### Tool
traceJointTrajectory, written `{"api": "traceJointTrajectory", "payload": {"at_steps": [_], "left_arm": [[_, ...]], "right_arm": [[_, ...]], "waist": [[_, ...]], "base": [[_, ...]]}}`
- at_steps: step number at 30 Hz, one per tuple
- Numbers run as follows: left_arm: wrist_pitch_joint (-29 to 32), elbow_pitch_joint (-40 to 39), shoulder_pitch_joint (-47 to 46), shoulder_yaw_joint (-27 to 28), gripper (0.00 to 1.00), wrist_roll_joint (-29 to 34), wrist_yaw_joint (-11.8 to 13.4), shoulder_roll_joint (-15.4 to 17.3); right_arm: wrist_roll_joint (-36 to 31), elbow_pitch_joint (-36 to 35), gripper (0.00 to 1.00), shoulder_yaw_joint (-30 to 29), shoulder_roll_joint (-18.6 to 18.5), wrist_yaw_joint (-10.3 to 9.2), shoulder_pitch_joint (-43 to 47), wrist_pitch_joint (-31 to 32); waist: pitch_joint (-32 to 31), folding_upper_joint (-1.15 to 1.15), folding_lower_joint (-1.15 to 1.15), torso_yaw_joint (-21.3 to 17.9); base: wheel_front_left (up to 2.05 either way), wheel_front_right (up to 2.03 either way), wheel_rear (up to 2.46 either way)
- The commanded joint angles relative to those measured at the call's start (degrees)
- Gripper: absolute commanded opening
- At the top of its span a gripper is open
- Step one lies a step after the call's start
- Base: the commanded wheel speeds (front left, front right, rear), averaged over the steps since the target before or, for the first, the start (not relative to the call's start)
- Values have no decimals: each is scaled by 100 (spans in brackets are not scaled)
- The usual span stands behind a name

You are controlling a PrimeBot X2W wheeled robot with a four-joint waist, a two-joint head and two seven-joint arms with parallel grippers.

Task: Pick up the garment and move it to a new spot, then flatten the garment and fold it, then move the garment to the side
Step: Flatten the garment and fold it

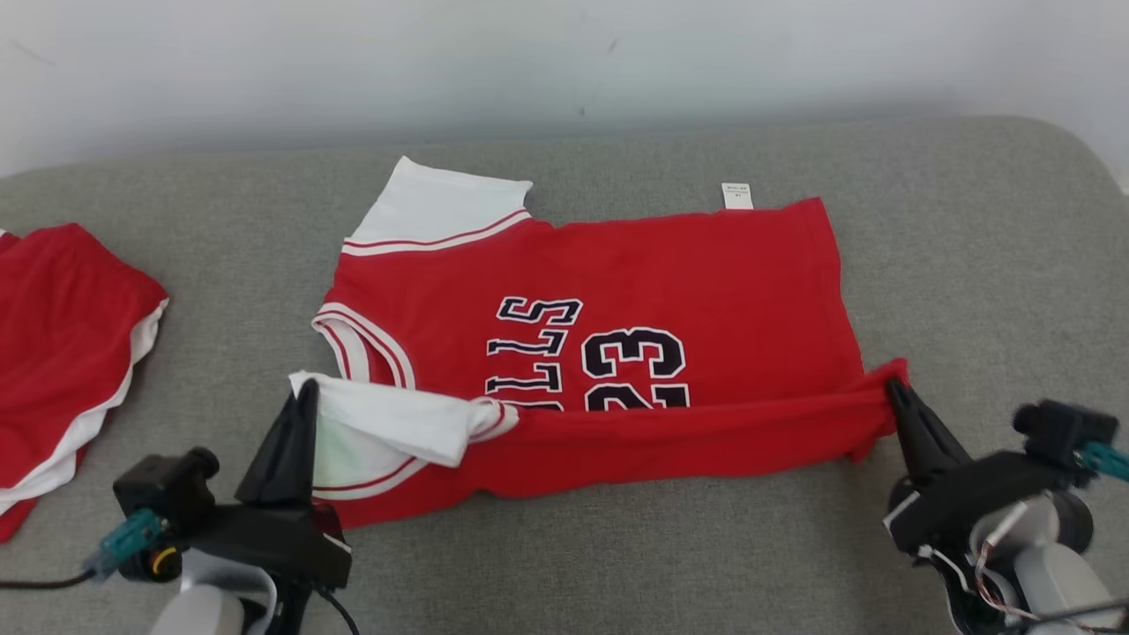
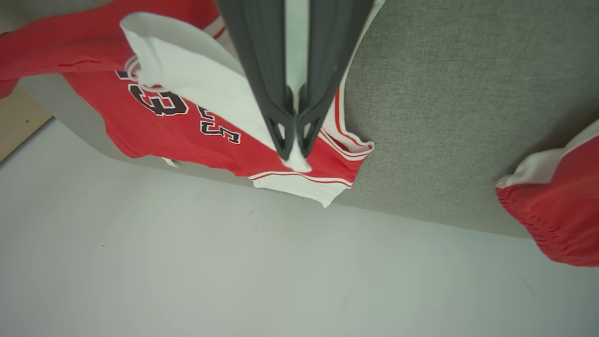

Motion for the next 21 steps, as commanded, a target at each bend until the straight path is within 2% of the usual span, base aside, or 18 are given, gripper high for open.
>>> {"api": "traceJointTrajectory", "payload": {"at_steps": [1,12,13,14,18,21], "left_arm": [[-14,153,-130,-1,0,62,-42,74],[-365,1903,-1281,-141,0,273,-240,3],[-397,2003,-1355,-156,73,295,-264,-20],[-436,2078,-1401,-159,100,301,-292,-53],[-512,2190,-1382,-51,100,300,-341,-137],[-517,1911,-1139,162,100,354,-312,-229]], "right_arm": [[-56,91,0,50,2,-1,-133,24],[-303,1411,0,526,93,0,-1313,-294],[-342,1498,42,552,75,0,-1383,-371],[-367,1564,98,582,59,0,-1429,-461],[-413,1815,100,645,-2,0,-1474,-797],[-491,1917,100,652,-77,0,-1353,-1045]], "waist": [[134,-1,-1,-86],[467,-1,-1,-126],[475,-1,-1,-118],[478,-1,-1,-108],[414,-1,-1,-41],[335,-1,-1,-1]], "base": [[0,0,0],[0,0,0],[0,0,0],[0,0,0],[0,0,0],[0,0,0]]}}
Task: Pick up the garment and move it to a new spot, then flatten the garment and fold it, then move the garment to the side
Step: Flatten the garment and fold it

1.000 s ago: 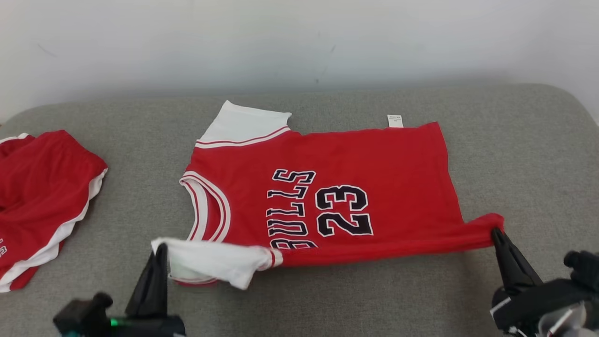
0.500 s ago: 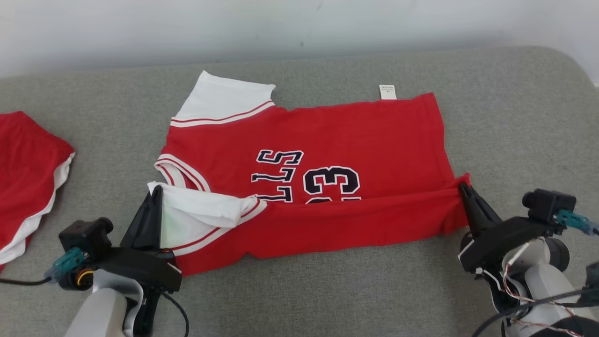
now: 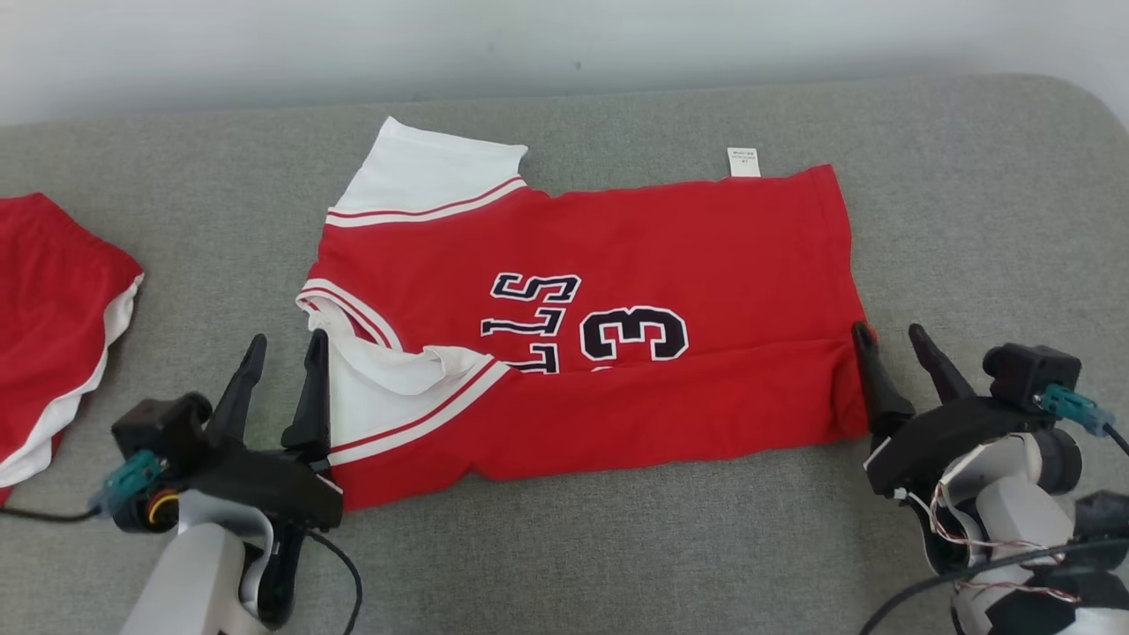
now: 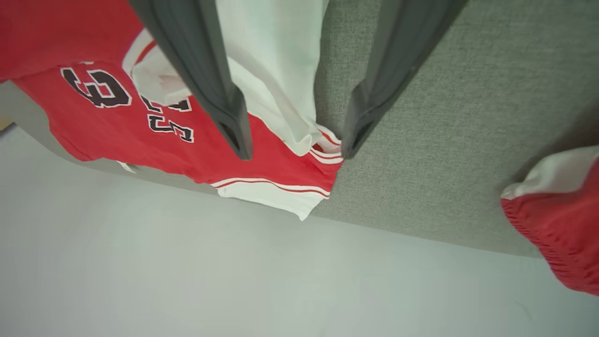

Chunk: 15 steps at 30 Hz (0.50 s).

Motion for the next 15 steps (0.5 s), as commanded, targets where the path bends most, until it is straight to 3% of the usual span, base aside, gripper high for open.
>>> {"api": "traceJointTrajectory", "payload": {"at_steps": [1,8,15], "left_arm": [[-20,-154,245,96,100,76,24,-44],[-23,-1107,1352,538,100,243,50,-296],[-24,-1344,1852,639,100,438,57,-416]], "right_arm": [[-43,24,100,-4,-43,1,121,-88],[-99,-251,100,-91,-12,1,659,-258],[-333,-515,100,-224,-78,1,1028,-100]], "waist": [[-64,-1,-1,39],[-182,-1,-1,72],[-165,-1,-1,126]], "base": [[0,0,0],[0,0,0],[0,0,0]]}}
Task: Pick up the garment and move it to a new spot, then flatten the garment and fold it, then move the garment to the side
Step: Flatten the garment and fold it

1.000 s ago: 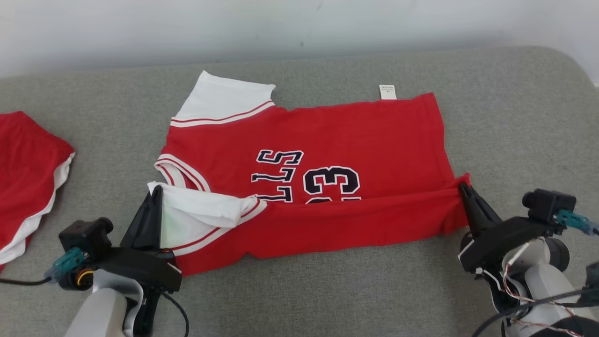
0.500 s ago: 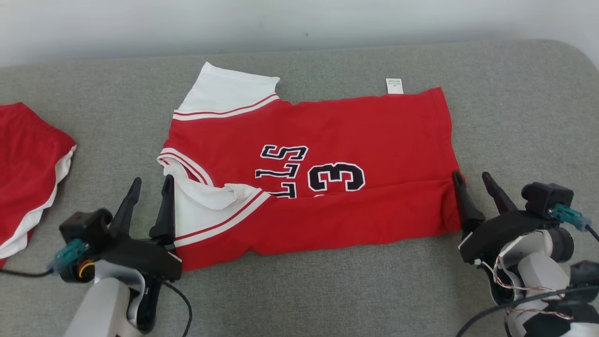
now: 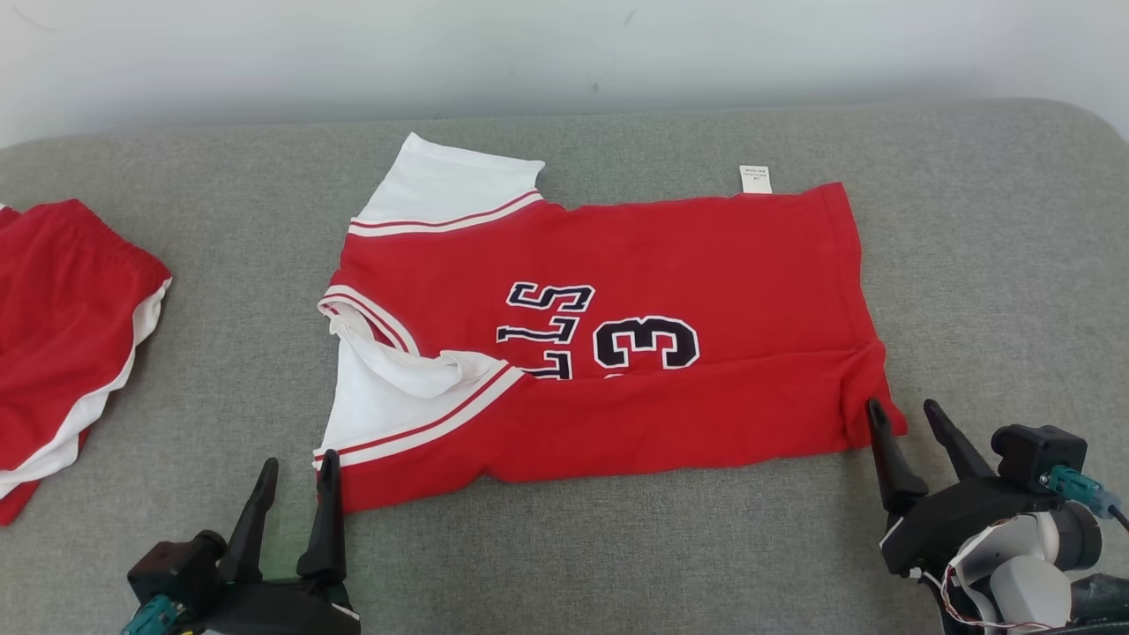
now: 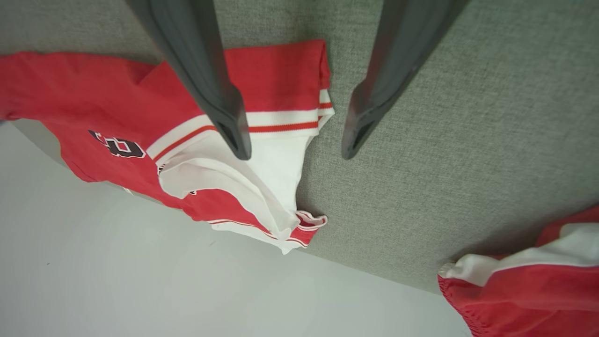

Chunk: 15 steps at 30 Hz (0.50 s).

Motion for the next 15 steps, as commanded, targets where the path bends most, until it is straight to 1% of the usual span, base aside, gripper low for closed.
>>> {"api": "traceJointTrajectory", "payload": {"at_steps": [1,9,15], "left_arm": [[-21,-4,67,44,100,79,5,-16],[-22,337,77,-15,100,336,11,-82],[-22,675,-27,-75,100,442,-56,-116]], "right_arm": [[-123,-24,100,-31,-49,1,50,29],[-501,5,100,-153,102,1,48,160],[-715,200,100,-188,169,1,5,167]], "waist": [[17,-1,1,10],[125,-1,1,30],[196,-1,1,21]], "base": [[0,0,0],[0,0,0],[0,0,0]]}}
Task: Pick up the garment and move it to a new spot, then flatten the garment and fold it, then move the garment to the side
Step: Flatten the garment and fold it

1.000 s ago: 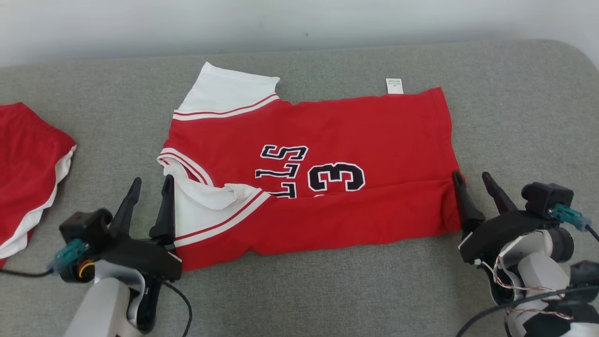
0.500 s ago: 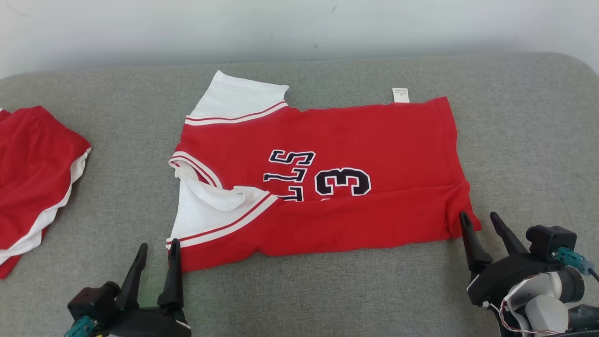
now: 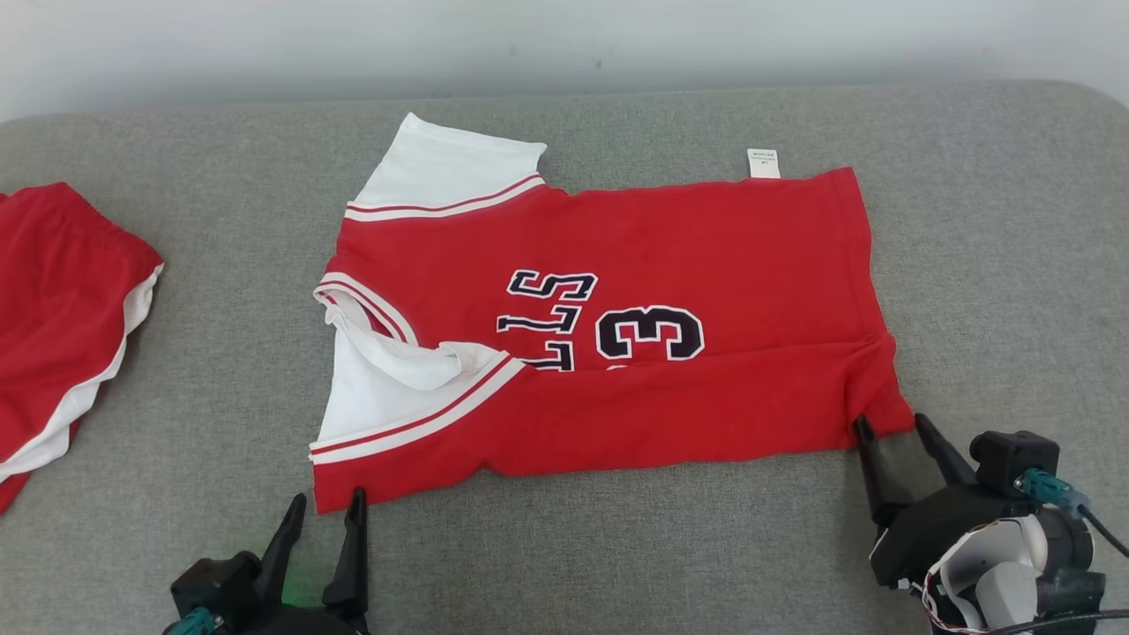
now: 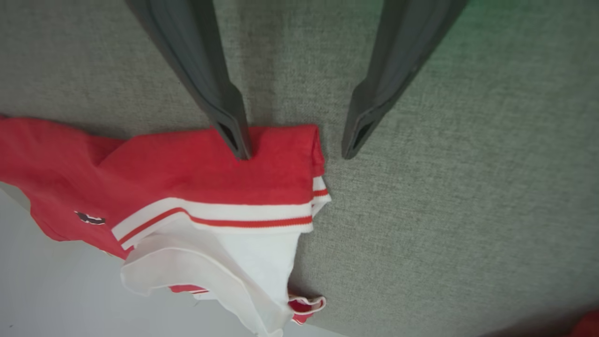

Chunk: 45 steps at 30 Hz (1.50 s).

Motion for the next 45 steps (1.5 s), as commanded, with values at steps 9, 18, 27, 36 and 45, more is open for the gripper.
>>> {"api": "traceJointTrajectory", "payload": {"at_steps": [9,18,27,36,45], "left_arm": [[-11,402,-181,-37,0,147,-48,-35],[-14,242,-30,1,0,246,-41,-39],[-15,-582,832,83,0,140,103,-41],[-16,-1241,1744,-39,0,-34,327,-39],[-16,-1080,1757,-113,100,-87,369,-38]], "right_arm": [[-104,226,0,76,86,1,-134,-108],[99,218,0,35,53,1,-11,-348],[451,-546,0,-237,-73,0,897,-136],[723,-1707,0,-804,-31,-1,2245,626],[549,-2030,100,-1051,179,-1,2480,978]], "waist": [[38,-1,0,-4],[-134,-1,0,56],[-565,-1,0,59],[-743,-1,0,124],[-755,-1,0,103]], "base": [[0,0,0],[0,0,0],[0,0,0],[0,0,0],[0,0,0]]}}
